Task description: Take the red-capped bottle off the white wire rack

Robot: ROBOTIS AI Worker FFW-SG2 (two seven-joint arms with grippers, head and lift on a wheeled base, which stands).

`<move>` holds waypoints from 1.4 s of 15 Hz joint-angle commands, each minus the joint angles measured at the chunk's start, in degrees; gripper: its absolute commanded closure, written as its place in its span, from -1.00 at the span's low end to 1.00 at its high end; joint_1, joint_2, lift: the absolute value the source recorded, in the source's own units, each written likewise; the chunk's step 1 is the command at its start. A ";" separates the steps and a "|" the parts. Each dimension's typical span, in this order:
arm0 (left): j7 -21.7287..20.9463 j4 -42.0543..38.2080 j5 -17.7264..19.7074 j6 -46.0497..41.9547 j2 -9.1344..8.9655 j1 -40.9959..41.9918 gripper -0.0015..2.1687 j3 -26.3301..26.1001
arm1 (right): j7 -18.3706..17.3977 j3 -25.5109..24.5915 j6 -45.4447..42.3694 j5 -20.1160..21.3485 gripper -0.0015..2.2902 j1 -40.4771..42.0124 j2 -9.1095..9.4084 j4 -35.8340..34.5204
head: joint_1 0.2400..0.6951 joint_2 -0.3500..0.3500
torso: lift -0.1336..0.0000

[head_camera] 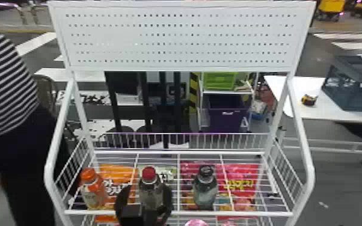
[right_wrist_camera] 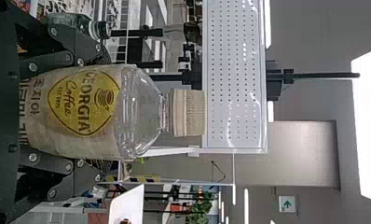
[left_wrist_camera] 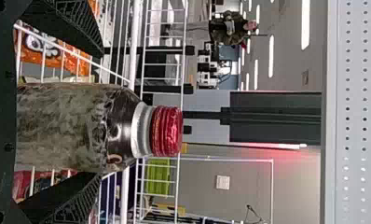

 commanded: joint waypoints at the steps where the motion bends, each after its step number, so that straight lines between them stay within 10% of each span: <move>1: -0.65 2.21 0.72 0.00 -0.01 -1.41 -0.97 0.52 | 0.04 -0.09 -1.55 -0.28 0.25 0.64 0.00 -0.02 | 0.14 0.00 | 1.00; 3: -1.79 1.77 1.77 0.00 0.17 -1.33 -0.64 1.05 | 0.04 -0.18 -1.55 -0.28 0.25 0.64 0.00 0.06 | 0.14 0.00 | 1.00; 6: -2.58 -1.22 1.95 0.35 0.52 0.34 0.94 1.05 | -0.05 0.09 -1.55 -0.28 0.25 0.46 -0.09 0.33 | 0.14 0.00 | 1.00; 21: -0.82 -59.23 -11.06 35.33 8.17 30.49 0.98 7.29 | -0.05 0.26 2.14 -0.10 0.25 -2.35 -0.70 1.47 | 0.14 0.00 | 1.00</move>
